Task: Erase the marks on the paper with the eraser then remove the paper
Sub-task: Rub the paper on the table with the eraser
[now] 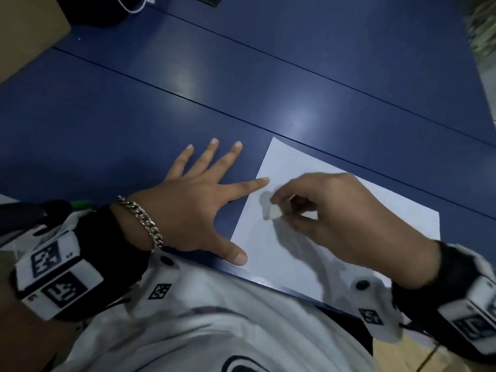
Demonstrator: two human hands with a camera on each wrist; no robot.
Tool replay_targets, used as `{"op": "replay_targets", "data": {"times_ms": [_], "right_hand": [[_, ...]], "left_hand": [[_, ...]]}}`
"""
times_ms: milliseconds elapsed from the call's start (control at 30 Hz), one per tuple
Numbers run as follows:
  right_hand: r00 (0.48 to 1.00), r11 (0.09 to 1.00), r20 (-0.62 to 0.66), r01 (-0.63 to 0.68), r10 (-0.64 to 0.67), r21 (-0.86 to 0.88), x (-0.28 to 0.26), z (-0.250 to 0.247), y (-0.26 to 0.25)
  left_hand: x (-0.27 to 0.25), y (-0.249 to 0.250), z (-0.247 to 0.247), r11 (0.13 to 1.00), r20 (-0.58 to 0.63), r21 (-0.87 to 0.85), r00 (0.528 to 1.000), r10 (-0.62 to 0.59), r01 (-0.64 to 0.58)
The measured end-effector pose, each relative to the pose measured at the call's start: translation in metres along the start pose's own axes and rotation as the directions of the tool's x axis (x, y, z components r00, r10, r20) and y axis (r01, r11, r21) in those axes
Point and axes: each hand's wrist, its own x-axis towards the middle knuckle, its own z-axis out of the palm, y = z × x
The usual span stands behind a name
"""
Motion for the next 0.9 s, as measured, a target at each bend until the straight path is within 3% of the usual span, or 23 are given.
{"op": "replay_targets", "data": {"times_ms": [333,533,633,700,800,900], "right_hand": [[0.994,0.997,-0.108,-0.039,0.032,-0.061,0.027,0.009,-0.011],[0.994,0.993,0.06,0.094,-0.09,-0.071,0.015,0.011,-0.028],[0.997,0.991,-0.083,-0.006,-0.005,-0.134,0.03,0.005,-0.014],[0.994,0.989,-0.114,-0.017,0.0,-0.148,0.03,0.006,-0.012],[0.991,0.984,0.028,0.134,-0.131,-0.122,0.015,0.013,-0.03],[0.983,0.979,0.108,0.161,-0.148,-0.122,0.015,0.01,-0.03]], "left_hand": [[0.004,0.0,0.002,0.999,-0.029,-0.006,0.999,-0.041,0.041],[0.005,-0.002,0.004,0.999,-0.034,0.006,0.999,-0.036,0.036],[0.005,-0.001,0.004,0.999,-0.03,0.009,0.999,-0.039,0.04],[0.006,-0.001,0.004,0.999,-0.027,0.009,0.999,-0.039,0.04],[0.006,-0.001,0.004,0.999,-0.02,0.023,0.999,-0.043,0.043],[0.006,-0.001,0.004,0.999,-0.014,0.024,0.999,-0.044,0.044]]}}
